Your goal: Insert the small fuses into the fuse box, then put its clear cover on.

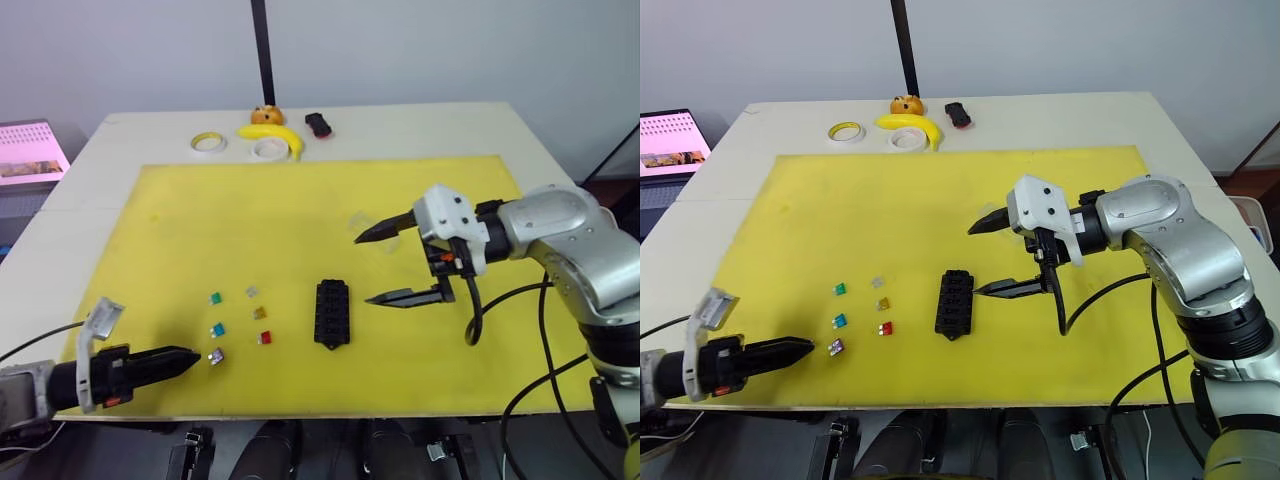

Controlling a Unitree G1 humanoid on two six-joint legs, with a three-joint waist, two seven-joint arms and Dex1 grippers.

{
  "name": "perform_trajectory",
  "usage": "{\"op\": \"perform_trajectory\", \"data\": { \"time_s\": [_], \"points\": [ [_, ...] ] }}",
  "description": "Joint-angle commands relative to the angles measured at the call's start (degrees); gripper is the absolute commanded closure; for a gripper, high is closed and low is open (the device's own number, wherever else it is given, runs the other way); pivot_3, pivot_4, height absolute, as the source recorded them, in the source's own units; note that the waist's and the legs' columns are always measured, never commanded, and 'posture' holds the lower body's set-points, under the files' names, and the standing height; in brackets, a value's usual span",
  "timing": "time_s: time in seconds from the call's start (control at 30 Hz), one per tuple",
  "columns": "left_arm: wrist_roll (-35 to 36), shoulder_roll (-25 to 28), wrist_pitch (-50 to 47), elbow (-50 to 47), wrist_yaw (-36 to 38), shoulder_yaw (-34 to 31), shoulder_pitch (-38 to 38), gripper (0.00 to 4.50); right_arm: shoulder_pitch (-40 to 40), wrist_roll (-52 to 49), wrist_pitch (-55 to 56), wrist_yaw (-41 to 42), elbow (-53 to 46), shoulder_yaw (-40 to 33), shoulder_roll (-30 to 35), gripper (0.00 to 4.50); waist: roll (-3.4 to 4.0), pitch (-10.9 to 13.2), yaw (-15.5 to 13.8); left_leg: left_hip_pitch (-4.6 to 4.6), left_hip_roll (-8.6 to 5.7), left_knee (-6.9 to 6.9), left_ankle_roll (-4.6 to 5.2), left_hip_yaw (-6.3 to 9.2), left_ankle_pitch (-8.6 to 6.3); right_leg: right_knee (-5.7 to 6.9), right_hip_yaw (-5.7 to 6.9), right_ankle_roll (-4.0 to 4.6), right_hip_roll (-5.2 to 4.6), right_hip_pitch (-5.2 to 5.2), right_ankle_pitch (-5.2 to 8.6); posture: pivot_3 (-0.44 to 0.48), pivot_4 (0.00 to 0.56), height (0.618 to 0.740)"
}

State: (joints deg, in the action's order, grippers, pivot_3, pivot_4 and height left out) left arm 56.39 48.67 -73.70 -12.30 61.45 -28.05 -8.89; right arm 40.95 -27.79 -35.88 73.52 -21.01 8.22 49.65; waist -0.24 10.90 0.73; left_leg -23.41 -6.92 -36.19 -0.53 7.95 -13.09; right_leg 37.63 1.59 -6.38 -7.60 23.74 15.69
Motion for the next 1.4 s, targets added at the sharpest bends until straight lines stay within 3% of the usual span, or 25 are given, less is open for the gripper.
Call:
{"op": "perform_trajectory", "data": {
  "time_s": [0.03,0.4,1.0,1.13,1.27,1.4],
  "points": [
    [2.1,0.0,-3.2,1.9,-1.6,1.2,0.7,1.24,0.4,0.0,0.7,-0.3,-0.9,-0.6,0.3,0.00,-0.02,0.0,0.1,0.00,0.00,0.01,0.00,0.00,0.00,0.00,0.00,0.00,0.00,0.01,0.00,0.000,0.150,0.740],
    [3.6,-2.0,-10.9,6.9,-7.4,6.9,8.1,1.24,-0.5,0.0,-0.2,-1.8,-2.3,-0.7,0.9,0.00,-0.02,0.0,-0.3,0.03,-0.06,-0.02,0.01,0.01,0.00,-0.01,0.00,-0.01,-0.04,-0.06,-0.01,0.000,0.150,0.740],
    [2.9,-5.0,-9.0,6.2,-6.8,12.2,10.7,1.24,-1.0,-0.1,-1.5,-3.5,-4.1,-0.6,1.7,0.00,0.00,-0.1,-1.7,0.04,-0.15,-0.06,0.14,0.02,-0.07,-0.32,-0.03,-0.16,-0.09,-0.26,-0.10,0.000,0.150,0.740],
    [2.3,-4.7,-7.6,6.8,-6.4,12.6,9.9,2.48,-0.7,0.0,-1.6,-3.6,-3.9,-0.5,1.7,0.00,0.00,-0.1,-1.5,0.04,-0.15,-0.06,0.14,0.02,-0.07,-0.34,-0.03,-0.16,-0.09,-0.26,-0.10,0.000,0.150,0.740],
    [1.4,-4.1,-6.2,6.5,-5.7,13.4,8.0,4.47,-0.4,0.1,-1.6,-3.6,-3.8,-0.4,1.7,0.00,0.03,-0.1,-1.4,0.04,-0.14,-0.03,0.16,0.01,-0.09,-0.37,-0.04,-0.17,-0.09,-0.24,-0.10,0.000,0.150,0.740],
    [1.1,-3.7,-4.8,6.7,-5.4,13.4,7.3,4.47,-0.3,0.1,-1.6,-3.5,-3.8,-0.4,1.6,0.00,0.14,-0.1,-1.3,0.05,-0.12,-0.02,0.16,0.01,-0.09,-0.37,-0.05,-0.16,-0.08,-0.22,-0.11,0.000,0.150,0.740]
  ]
}}
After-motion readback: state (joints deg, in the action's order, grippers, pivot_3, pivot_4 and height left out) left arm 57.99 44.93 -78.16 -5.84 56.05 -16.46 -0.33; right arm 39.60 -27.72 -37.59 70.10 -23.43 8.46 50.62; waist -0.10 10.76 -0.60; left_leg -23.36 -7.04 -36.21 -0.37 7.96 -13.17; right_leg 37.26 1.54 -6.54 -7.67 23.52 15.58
